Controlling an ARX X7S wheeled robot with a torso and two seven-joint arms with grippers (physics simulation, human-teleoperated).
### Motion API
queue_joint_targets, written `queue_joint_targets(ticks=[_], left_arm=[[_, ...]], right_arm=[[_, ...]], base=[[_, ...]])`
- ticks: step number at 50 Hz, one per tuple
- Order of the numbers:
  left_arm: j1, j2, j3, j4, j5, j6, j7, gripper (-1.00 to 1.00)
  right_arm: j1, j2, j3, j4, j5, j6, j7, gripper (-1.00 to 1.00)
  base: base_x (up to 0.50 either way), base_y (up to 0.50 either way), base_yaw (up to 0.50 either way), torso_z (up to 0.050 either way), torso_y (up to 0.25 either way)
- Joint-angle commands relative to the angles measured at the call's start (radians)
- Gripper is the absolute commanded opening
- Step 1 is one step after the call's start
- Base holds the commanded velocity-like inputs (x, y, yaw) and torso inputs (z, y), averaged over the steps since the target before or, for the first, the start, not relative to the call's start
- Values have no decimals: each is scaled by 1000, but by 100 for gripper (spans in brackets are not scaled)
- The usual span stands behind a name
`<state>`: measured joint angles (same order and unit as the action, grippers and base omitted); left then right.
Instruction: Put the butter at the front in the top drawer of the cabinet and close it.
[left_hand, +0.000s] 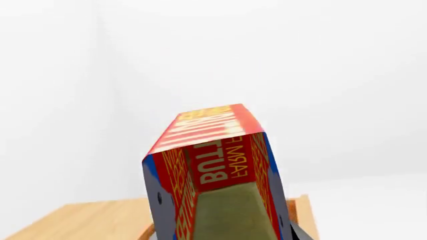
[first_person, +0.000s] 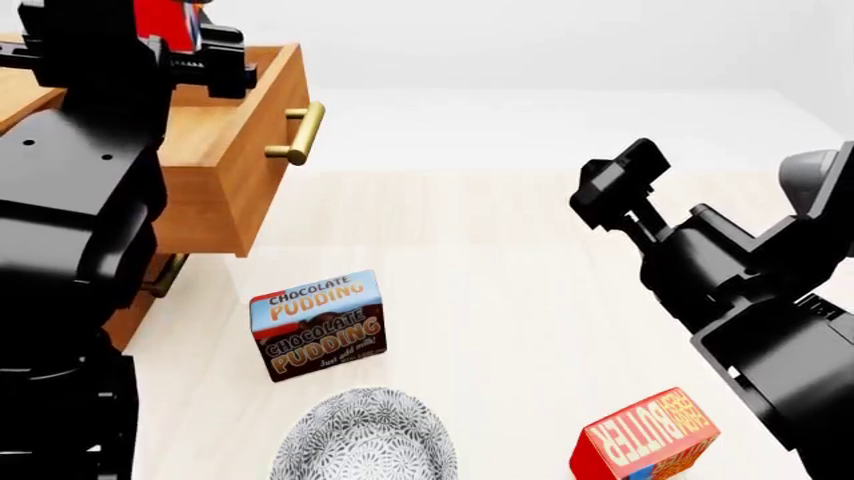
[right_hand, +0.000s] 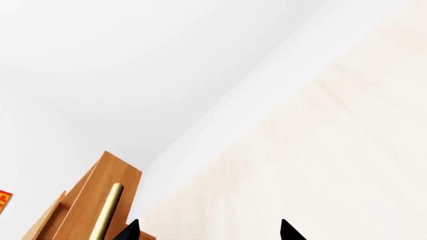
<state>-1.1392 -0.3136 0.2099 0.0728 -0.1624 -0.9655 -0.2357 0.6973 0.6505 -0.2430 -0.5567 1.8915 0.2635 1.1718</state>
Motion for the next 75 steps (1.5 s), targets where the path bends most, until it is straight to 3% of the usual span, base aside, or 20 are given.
queue_joint_targets(ticks=[1, 75], left_arm=[[-17, -4, -16, -22, 14, 17, -14, -100], [11, -24, -38, -130, -18, 45, -5, -100]], right_arm=[[-2, -2, -3, 1, -3, -1, -2, 100], [14, -5, -21, -17, -1, -10, 22, 100]], base=[[0, 0, 0, 0, 0], [0, 0, 0, 0, 2]])
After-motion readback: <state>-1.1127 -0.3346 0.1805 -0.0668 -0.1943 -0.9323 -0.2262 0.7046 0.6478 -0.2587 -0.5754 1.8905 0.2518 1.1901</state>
